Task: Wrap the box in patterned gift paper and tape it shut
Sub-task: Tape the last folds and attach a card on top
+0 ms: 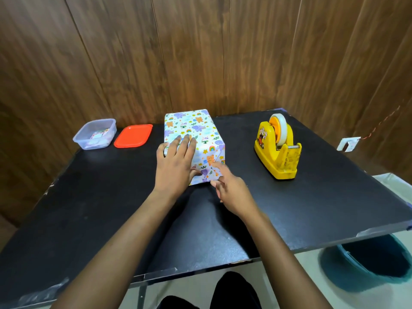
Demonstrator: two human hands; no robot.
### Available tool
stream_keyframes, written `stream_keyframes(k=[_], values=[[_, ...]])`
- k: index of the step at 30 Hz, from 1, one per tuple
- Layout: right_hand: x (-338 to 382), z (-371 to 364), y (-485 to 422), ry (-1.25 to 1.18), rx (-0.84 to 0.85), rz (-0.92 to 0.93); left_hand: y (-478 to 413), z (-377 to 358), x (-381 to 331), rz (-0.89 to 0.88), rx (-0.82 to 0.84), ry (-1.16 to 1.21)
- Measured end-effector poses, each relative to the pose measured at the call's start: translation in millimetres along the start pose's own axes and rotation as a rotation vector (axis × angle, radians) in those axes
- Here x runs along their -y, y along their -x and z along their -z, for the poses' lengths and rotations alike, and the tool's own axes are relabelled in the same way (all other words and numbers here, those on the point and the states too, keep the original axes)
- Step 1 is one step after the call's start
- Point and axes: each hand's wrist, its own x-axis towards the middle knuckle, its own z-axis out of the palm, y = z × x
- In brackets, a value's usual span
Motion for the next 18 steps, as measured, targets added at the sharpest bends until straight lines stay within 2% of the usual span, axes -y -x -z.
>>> stream_keyframes(k=[11,18], values=[[1,-3,-16,-0.219,-0.073,-0.217,1,1,0,-0.001,0.006,-0.022],[10,-15,-18,-0.208,-0.146,-0.211,2,1,-1,0.005,0.004,-0.023]])
